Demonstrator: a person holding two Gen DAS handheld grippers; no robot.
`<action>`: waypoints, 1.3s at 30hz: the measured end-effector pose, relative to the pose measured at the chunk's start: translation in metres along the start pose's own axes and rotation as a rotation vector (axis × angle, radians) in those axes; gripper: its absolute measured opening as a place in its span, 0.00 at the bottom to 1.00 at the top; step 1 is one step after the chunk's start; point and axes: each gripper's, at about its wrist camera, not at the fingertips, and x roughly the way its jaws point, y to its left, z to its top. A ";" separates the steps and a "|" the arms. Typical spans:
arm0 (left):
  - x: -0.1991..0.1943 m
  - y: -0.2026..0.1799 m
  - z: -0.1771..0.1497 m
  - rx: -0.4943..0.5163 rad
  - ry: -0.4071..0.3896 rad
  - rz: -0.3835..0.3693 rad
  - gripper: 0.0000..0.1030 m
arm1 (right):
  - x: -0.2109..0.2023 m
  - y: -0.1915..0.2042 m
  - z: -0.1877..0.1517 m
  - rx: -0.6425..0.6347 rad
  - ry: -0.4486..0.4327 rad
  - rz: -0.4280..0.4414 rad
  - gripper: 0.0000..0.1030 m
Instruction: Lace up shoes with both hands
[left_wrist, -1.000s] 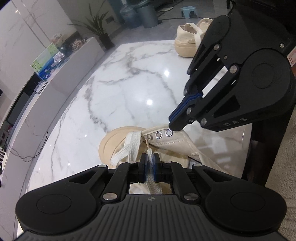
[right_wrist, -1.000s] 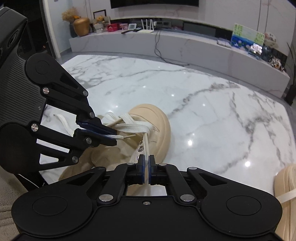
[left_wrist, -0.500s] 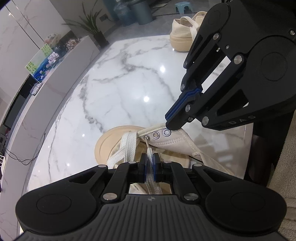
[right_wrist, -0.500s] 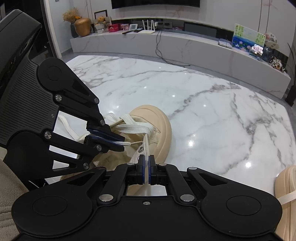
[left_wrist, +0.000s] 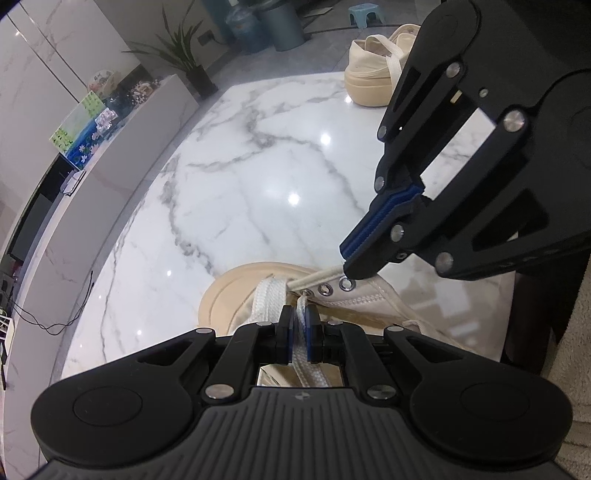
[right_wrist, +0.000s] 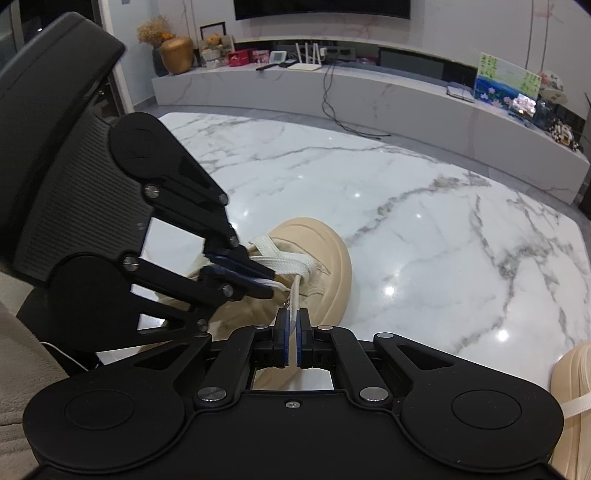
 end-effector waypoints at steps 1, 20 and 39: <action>0.001 0.000 0.001 0.001 0.000 -0.001 0.05 | -0.001 -0.001 0.000 -0.006 -0.002 0.003 0.02; 0.006 0.005 0.004 0.008 0.015 -0.026 0.06 | 0.033 0.010 0.003 -0.488 0.099 0.006 0.06; 0.010 0.007 0.003 0.021 0.013 -0.041 0.06 | 0.053 0.014 0.004 -0.692 0.116 0.045 0.06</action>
